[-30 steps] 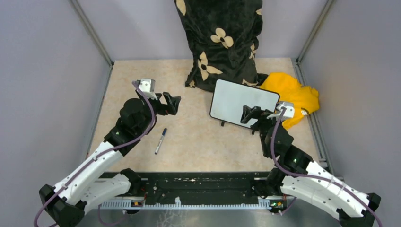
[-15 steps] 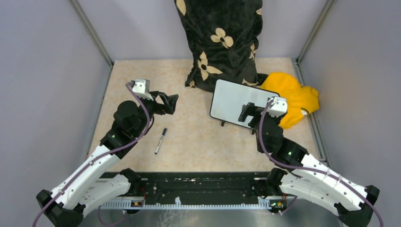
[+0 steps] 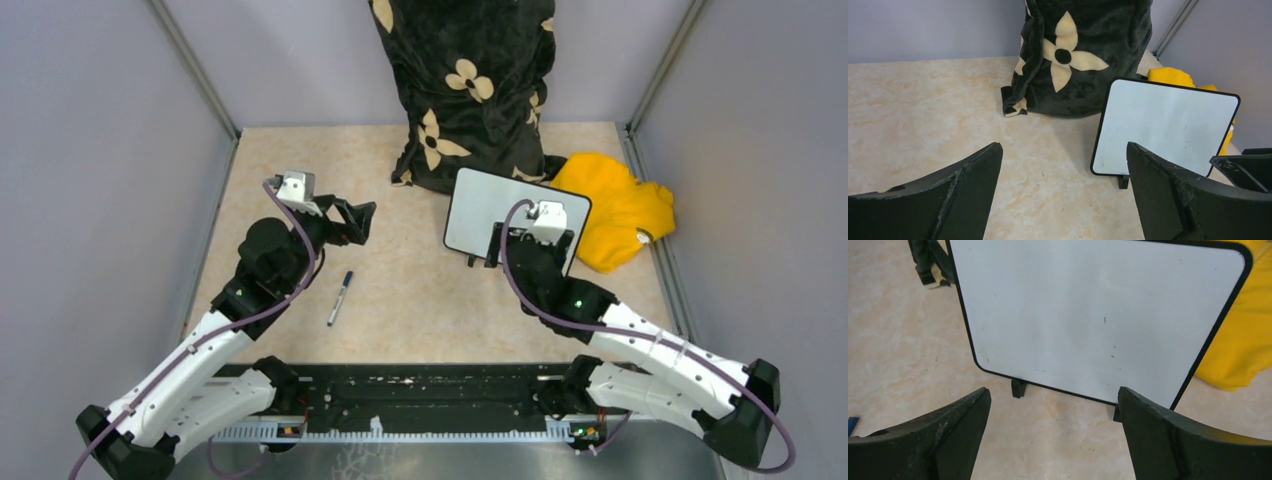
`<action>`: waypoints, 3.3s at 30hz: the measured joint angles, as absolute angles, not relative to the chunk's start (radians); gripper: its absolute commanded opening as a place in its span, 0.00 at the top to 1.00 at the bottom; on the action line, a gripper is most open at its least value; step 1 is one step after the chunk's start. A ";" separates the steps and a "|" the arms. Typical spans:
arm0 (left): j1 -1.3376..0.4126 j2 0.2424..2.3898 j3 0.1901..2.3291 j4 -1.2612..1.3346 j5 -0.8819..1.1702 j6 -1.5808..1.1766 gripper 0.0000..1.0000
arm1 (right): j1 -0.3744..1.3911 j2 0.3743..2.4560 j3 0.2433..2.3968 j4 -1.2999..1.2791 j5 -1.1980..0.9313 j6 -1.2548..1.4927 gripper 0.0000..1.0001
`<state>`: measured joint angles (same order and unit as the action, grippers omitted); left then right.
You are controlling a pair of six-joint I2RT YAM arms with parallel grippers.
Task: Write a sentence on the whiteboard
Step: Move the whiteboard to the center of the board.
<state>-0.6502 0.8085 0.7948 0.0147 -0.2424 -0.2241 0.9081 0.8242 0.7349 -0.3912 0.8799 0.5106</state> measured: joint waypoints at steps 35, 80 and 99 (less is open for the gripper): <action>-0.650 0.764 0.773 0.046 -0.187 -0.215 0.01 | 0.873 1.454 0.641 -0.036 0.623 0.781 0.47; -0.650 0.757 0.773 0.046 -0.188 -0.215 0.01 | 0.820 1.684 0.756 0.061 0.704 0.777 0.81; -0.650 0.772 0.773 0.046 -0.182 -0.216 0.01 | 0.901 1.671 0.743 0.031 0.752 0.707 1.00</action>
